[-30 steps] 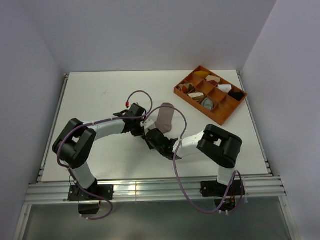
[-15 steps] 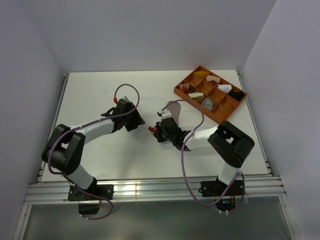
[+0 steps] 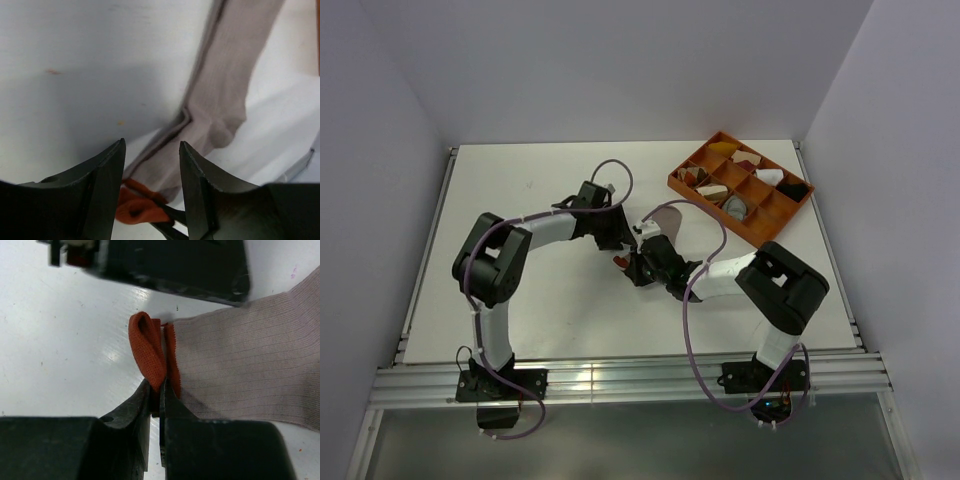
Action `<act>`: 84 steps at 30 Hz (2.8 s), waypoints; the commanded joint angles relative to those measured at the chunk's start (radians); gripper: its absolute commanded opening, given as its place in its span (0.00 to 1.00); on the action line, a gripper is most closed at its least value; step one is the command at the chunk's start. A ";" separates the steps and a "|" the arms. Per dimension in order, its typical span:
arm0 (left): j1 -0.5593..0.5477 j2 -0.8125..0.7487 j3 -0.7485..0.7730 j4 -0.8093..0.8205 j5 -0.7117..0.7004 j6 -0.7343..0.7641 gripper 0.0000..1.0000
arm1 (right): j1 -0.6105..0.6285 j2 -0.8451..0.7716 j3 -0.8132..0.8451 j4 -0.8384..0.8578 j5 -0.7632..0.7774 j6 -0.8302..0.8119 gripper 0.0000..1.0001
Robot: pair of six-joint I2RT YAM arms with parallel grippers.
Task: Roll the socks
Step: Roll the sock at the center of the board.
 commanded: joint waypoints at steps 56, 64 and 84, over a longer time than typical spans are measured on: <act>0.066 -0.093 -0.092 0.066 -0.236 -0.016 0.19 | -0.199 0.290 0.237 -0.144 -0.664 0.231 0.00; 0.087 -0.211 -0.119 0.022 -0.299 -0.084 0.57 | -0.222 0.344 0.266 -0.135 -0.716 0.301 0.00; 0.061 -0.582 -0.693 0.367 -0.278 -0.459 0.58 | -0.240 0.396 0.204 0.057 -0.734 0.504 0.01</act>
